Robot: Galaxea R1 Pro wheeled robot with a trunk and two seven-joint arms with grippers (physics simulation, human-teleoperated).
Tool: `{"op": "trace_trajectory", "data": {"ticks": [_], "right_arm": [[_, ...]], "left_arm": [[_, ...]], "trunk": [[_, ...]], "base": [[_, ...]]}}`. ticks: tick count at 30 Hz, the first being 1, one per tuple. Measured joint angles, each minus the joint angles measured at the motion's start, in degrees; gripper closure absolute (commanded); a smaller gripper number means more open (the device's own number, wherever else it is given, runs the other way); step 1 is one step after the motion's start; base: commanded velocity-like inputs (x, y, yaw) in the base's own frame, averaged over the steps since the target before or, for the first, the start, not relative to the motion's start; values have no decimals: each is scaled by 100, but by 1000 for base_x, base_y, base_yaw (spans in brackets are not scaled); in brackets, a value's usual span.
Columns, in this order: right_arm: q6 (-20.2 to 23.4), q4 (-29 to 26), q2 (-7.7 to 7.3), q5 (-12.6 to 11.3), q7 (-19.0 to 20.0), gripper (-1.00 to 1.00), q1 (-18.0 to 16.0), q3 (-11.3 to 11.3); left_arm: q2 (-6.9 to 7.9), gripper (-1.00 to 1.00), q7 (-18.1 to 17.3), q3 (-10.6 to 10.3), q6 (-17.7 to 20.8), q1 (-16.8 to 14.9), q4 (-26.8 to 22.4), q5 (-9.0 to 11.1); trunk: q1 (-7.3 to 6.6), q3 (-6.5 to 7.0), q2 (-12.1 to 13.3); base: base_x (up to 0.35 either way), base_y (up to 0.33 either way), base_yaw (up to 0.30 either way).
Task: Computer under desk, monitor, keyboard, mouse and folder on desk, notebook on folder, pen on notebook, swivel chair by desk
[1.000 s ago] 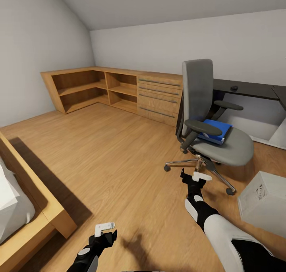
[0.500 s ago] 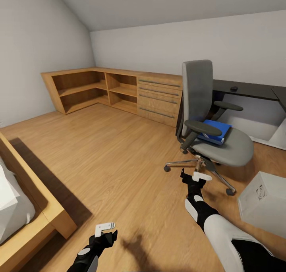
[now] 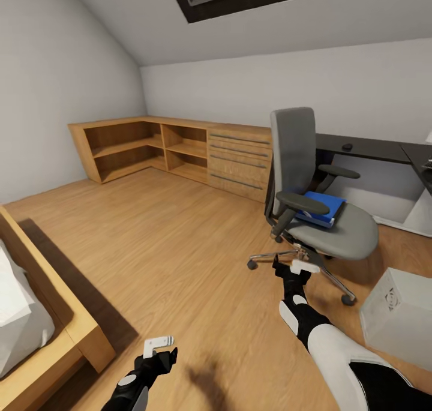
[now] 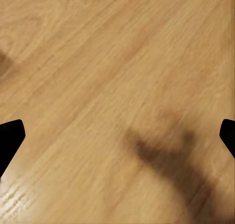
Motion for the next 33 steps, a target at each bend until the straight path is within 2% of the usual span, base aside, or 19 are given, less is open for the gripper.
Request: {"op": "trace_trajectory", "data": {"ticks": [5, 17, 23, 30, 33], "right_arm": [[16, 0, 0, -1, -9, -100, 0, 4], [133, 0, 2, -15, -27, -100, 0, 5], [549, -11, 2, -27, -16, -100, 1, -1], [1128, -38, -11, -80, -10, -100, 0, -21], [1249, -49, -9, -107, -10, -100, 0, -23]], "left_arm": [[0, -100, 0, 0, 0, 0, 3, 0], [-7, -100, 0, -1, 0, 0, 13, 4], [-2, -100, 0, 1, 5, 0, 44, 8], [-5, -100, 0, 6, 1, 0, 82, 2], [-4, -100, 0, 7, 0, 0, 85, 1]], "trunk": [[-13, 111, 7], [-276, 327, 487], [-298, 345, 529], [-451, 470, 808], [-517, 524, 928]], "base": [[0, 0, 0], [0, 0, 0], [0, 0, 0], [0, 0, 0], [0, 0, 0]]}}
